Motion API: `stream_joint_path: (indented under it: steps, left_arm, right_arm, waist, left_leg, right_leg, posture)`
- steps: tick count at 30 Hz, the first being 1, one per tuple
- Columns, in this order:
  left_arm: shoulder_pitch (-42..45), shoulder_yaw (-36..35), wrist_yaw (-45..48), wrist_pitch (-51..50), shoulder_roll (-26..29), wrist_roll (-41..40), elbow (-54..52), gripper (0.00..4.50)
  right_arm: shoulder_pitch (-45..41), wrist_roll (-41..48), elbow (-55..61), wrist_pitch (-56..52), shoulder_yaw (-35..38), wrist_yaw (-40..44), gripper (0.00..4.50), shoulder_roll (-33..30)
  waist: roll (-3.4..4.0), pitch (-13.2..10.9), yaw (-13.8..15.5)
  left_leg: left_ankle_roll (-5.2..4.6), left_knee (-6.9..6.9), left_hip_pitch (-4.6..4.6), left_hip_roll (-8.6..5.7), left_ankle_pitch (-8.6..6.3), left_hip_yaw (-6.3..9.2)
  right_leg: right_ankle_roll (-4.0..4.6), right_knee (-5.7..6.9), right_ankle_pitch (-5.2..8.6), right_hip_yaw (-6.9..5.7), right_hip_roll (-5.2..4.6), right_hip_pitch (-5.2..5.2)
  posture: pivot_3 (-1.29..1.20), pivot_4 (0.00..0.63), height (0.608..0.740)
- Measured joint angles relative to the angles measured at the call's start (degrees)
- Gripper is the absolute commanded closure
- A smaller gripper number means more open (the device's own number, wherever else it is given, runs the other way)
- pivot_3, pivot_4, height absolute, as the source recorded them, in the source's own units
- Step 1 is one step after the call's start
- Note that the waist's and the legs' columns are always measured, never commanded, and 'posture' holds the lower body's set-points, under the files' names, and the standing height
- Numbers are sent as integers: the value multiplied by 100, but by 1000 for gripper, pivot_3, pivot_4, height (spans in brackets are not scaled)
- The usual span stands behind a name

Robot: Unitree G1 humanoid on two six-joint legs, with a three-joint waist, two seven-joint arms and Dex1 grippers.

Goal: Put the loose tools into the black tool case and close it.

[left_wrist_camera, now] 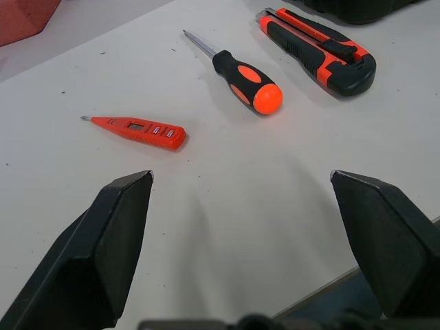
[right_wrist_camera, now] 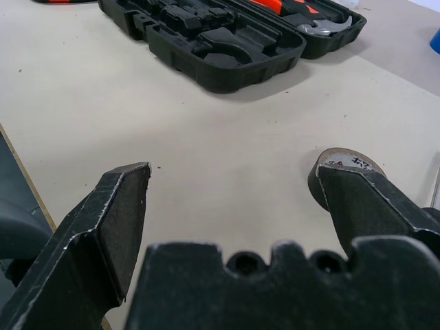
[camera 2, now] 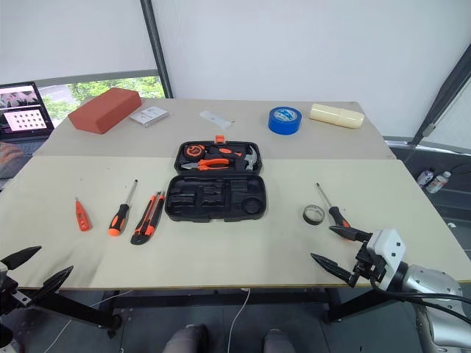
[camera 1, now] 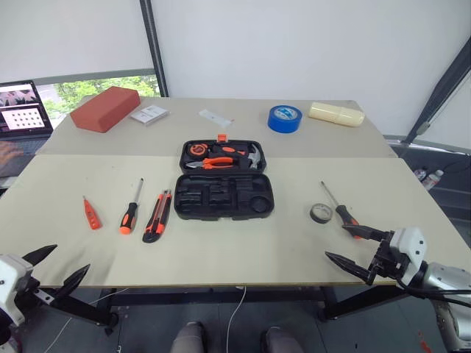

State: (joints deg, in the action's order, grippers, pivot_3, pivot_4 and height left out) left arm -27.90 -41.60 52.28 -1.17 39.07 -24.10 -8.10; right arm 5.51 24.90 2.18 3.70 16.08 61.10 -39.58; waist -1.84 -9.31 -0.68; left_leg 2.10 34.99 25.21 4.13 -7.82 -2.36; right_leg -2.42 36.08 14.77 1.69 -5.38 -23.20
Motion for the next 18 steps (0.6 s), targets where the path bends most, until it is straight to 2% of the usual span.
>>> stream_joint_path:
  steps: [9,14,18]
  left_arm:
    - [90,-272,-557,-300,-334,-334,-143,74]
    - [-227,-767,-1207,-903,-863,-819,-470,74]
    - [-507,-1375,-2066,-1734,-1415,-1567,-529,74]
  right_arm:
    - [-292,16,194,283,-203,6,0,318]
    - [-663,408,741,-63,-252,-288,0,485]
    - [-909,852,1215,-521,-259,-601,0,553]
  waist:
    - [-2,1,-12]
    - [-5,2,-43]
    - [-15,7,-24]
  left_leg:
    - [-1,0,-1,6,0,0]
    - [-2,0,0,9,1,-3]
    - [-1,1,-2,12,1,-2]
  right_leg:
    - [-1,3,0,0,6,4]
    - [-1,10,-1,10,11,9]
    - [-1,8,0,10,13,-2]
  posture:
    - [0,150,740]
    - [0,150,740]
    - [0,150,740]
